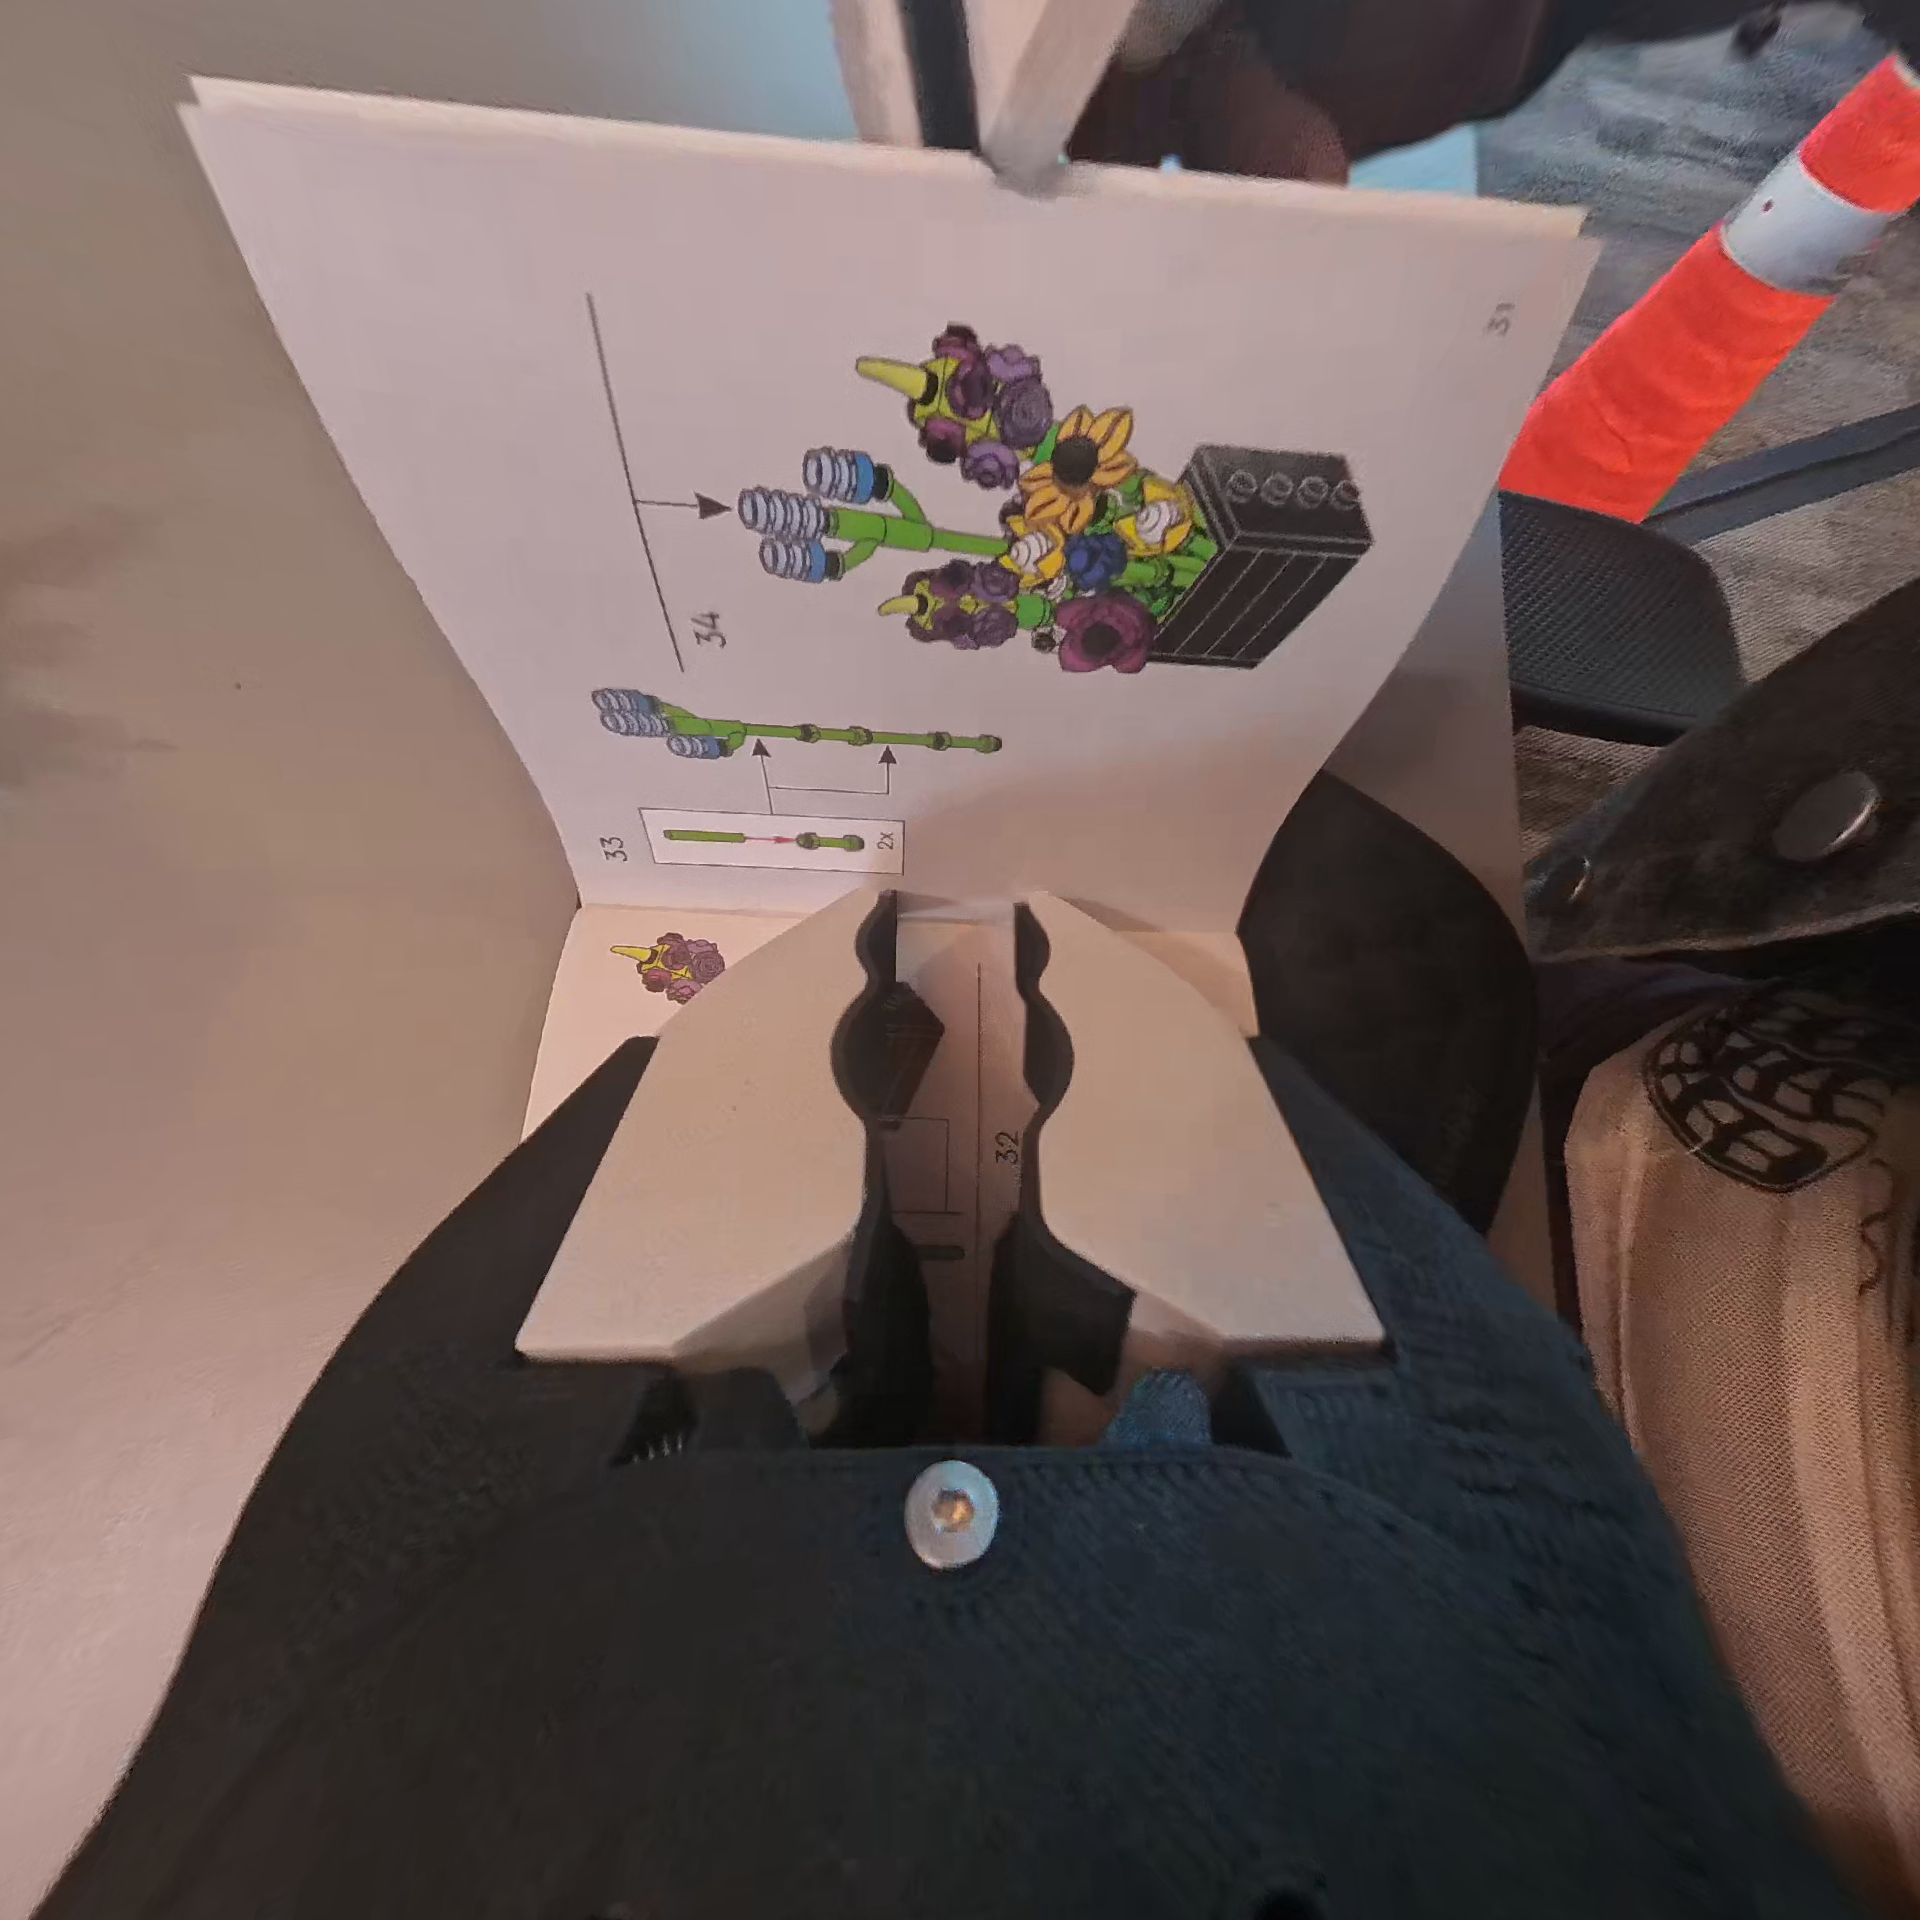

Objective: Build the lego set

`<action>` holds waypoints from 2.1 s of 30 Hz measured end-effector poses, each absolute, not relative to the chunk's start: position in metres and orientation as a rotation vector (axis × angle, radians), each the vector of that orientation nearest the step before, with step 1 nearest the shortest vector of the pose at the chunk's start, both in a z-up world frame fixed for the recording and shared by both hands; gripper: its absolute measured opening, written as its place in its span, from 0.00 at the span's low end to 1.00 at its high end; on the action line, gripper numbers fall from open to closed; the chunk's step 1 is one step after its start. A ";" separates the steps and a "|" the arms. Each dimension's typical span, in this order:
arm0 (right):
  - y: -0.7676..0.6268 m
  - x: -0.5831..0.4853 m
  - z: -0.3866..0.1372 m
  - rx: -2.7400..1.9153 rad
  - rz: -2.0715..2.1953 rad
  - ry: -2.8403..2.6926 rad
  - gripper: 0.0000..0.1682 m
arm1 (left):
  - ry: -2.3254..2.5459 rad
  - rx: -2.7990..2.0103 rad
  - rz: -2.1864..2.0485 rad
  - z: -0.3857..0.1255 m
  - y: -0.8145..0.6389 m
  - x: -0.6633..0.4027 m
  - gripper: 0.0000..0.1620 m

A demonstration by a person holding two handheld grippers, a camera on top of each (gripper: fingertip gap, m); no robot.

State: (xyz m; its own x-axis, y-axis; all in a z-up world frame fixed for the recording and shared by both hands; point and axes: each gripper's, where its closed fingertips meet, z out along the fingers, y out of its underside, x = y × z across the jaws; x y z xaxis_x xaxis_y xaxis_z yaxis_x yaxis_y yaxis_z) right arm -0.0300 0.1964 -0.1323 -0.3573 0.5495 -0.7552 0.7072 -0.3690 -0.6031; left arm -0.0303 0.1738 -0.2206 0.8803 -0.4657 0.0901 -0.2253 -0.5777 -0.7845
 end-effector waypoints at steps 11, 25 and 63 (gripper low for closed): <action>0.180 -0.040 -0.134 1.909 -1.669 1.974 0.01 | 0.367 -2.131 -0.734 -0.205 0.167 -0.026 0.26; 0.146 -0.047 -0.138 1.776 -1.770 1.803 0.02 | 0.232 -1.727 -0.571 -0.144 0.174 -0.073 0.48; 0.169 -0.049 -0.141 1.936 -1.810 1.774 0.00 | 0.513 -1.865 -0.150 -0.160 0.151 -0.083 0.18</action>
